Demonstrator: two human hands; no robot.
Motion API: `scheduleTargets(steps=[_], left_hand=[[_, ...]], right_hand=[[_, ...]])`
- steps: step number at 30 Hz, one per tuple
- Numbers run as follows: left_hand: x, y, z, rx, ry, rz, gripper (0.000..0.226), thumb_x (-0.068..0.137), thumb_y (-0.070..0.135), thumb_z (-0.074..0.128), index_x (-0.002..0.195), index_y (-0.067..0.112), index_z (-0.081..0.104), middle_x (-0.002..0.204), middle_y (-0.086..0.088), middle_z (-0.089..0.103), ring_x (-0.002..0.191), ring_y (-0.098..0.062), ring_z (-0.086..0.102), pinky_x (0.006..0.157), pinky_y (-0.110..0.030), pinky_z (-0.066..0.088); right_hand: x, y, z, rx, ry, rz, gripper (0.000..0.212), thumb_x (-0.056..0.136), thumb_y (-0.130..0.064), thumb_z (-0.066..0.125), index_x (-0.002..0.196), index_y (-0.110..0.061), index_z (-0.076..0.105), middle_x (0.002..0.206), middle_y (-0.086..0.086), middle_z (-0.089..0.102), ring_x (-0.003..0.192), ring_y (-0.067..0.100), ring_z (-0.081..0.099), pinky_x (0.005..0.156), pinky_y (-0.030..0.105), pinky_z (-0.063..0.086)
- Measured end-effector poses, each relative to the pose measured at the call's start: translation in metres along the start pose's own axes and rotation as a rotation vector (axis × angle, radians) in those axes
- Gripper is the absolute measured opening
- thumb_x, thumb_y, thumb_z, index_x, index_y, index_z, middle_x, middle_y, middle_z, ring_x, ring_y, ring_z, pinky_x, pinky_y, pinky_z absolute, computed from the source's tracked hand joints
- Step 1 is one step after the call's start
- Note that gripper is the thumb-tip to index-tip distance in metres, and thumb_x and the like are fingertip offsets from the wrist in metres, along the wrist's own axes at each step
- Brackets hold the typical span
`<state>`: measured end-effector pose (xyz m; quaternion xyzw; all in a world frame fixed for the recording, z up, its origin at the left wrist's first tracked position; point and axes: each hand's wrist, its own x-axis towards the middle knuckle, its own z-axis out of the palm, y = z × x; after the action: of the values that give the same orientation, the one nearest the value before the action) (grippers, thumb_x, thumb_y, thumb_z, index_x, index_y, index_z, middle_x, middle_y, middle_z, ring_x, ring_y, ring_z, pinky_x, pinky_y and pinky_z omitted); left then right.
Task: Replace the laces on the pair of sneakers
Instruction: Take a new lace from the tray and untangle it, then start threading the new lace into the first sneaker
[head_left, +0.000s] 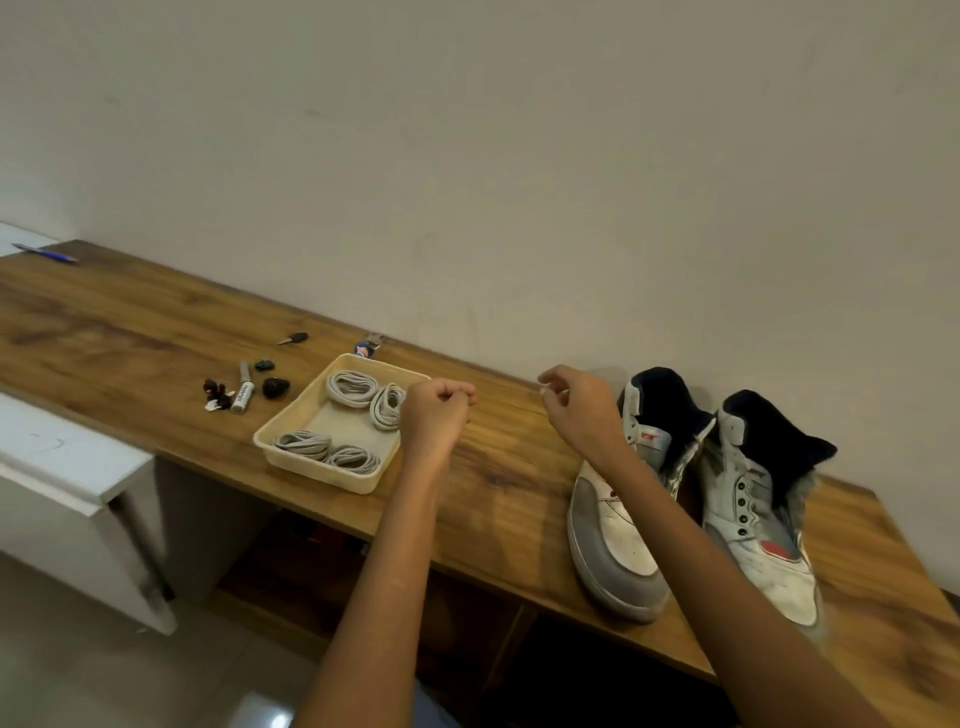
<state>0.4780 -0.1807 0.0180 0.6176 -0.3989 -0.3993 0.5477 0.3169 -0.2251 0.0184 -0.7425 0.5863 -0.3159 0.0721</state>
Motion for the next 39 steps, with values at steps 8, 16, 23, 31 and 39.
scheduleTargets(steps=[8,16,23,31,39], left_hand=[[0.012,-0.009,-0.029,0.202,0.278,0.034,0.020,0.091,0.011,0.053,0.100,0.017,0.069,0.103,0.003,0.068,0.096,-0.016,0.061,0.077,-0.027,0.045],[0.024,-0.021,-0.081,0.020,0.584,-0.017,0.021,0.089,0.002,0.054,0.101,0.014,0.067,0.112,-0.004,0.065,0.106,-0.019,0.060,0.090,-0.034,0.051],[0.027,-0.018,-0.080,-0.035,0.581,0.023,0.025,0.087,-0.002,0.054,0.098,0.017,0.066,0.112,-0.005,0.065,0.104,-0.018,0.061,0.087,-0.030,0.051],[0.008,0.005,-0.015,-0.104,0.175,0.299,0.025,0.088,0.003,0.056,0.109,0.015,0.061,0.103,0.000,0.064,0.094,-0.008,0.058,0.086,-0.022,0.047],[-0.040,0.007,0.062,0.222,-0.770,0.250,0.046,0.084,0.022,0.066,0.127,0.024,0.048,0.110,0.007,0.063,0.101,-0.005,0.060,0.084,-0.021,0.050]], right_hand=[[-0.009,-0.053,0.063,0.016,-0.229,-0.159,0.024,0.091,-0.017,0.056,0.111,-0.009,0.065,0.100,0.006,0.069,0.089,0.022,0.062,0.082,0.036,0.049],[-0.001,-0.131,0.146,-0.287,-0.483,-0.386,0.027,0.086,-0.014,0.063,0.113,-0.011,0.063,0.107,0.007,0.066,0.101,0.024,0.062,0.079,0.034,0.049],[0.009,-0.125,0.086,-0.165,-0.286,-0.245,0.017,0.090,-0.012,0.055,0.103,-0.005,0.063,0.103,0.013,0.066,0.098,0.029,0.060,0.075,0.032,0.044],[-0.030,-0.042,-0.028,-0.023,0.055,-0.198,0.005,0.086,-0.005,0.061,0.087,-0.001,0.064,0.076,0.004,0.065,0.069,0.020,0.060,0.065,0.028,0.046],[-0.052,-0.001,-0.062,0.698,0.145,0.244,0.016,0.093,-0.003,0.054,0.090,-0.002,0.069,0.080,0.015,0.070,0.065,0.025,0.068,0.065,0.036,0.058]])
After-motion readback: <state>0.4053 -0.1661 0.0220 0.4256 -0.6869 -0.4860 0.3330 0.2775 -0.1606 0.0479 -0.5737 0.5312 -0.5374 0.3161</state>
